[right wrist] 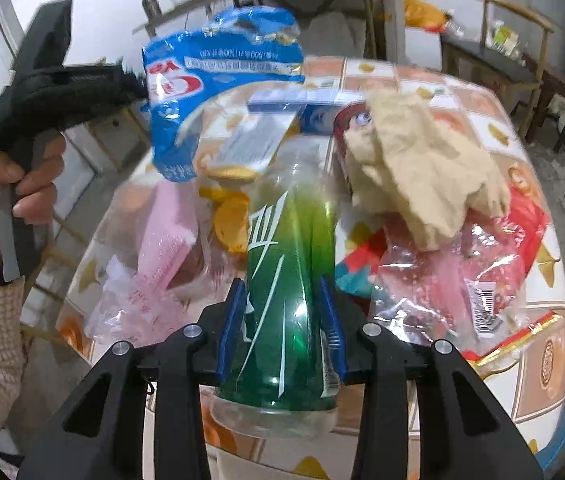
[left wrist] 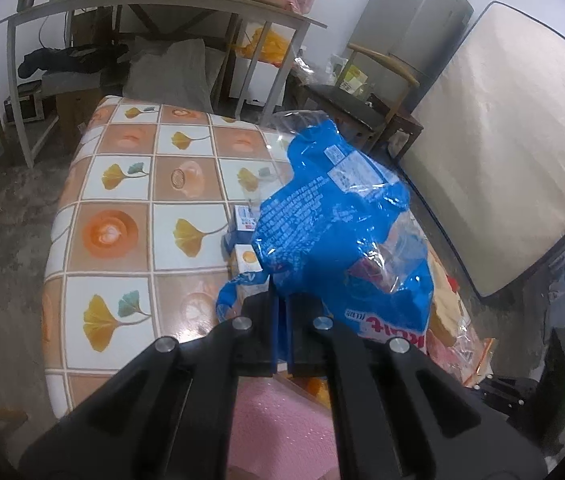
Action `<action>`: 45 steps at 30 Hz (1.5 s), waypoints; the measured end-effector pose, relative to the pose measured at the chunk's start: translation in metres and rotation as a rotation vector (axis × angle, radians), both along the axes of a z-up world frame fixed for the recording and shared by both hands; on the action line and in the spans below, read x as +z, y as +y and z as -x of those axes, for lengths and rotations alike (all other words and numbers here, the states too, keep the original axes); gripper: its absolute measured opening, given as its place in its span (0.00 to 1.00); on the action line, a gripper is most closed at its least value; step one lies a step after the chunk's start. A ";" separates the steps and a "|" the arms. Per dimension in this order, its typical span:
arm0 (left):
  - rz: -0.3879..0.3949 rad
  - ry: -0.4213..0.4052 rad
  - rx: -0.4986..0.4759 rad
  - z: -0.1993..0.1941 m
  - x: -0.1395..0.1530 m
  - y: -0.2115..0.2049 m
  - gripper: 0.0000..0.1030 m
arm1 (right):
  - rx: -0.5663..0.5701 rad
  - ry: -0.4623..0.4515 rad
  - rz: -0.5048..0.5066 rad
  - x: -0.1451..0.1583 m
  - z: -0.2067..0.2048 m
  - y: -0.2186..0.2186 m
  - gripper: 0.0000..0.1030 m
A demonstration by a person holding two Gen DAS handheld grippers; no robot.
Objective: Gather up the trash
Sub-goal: 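Carry the blue bag and green bottle toward the blue wastebasket with both tools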
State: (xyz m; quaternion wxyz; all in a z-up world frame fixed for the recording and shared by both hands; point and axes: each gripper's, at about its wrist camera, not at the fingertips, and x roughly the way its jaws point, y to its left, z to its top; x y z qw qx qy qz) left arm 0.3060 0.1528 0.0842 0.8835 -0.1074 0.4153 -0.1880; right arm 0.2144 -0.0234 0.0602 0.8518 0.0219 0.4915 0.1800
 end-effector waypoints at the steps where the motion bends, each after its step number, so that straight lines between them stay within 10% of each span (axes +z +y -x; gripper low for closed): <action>1: 0.003 -0.002 -0.001 0.001 -0.001 0.000 0.01 | 0.006 0.015 0.004 0.000 -0.003 0.001 0.51; 13: 0.046 -0.013 -0.025 0.003 -0.006 0.006 0.01 | 0.021 0.067 0.110 -0.012 -0.041 0.024 0.50; 28: 0.073 -0.092 0.005 0.022 0.028 0.017 0.01 | -0.002 -0.096 0.020 0.029 -0.020 0.007 0.39; 45: 0.063 -0.057 -0.027 0.028 0.015 0.004 0.01 | 0.101 0.122 0.175 -0.021 -0.037 0.022 0.58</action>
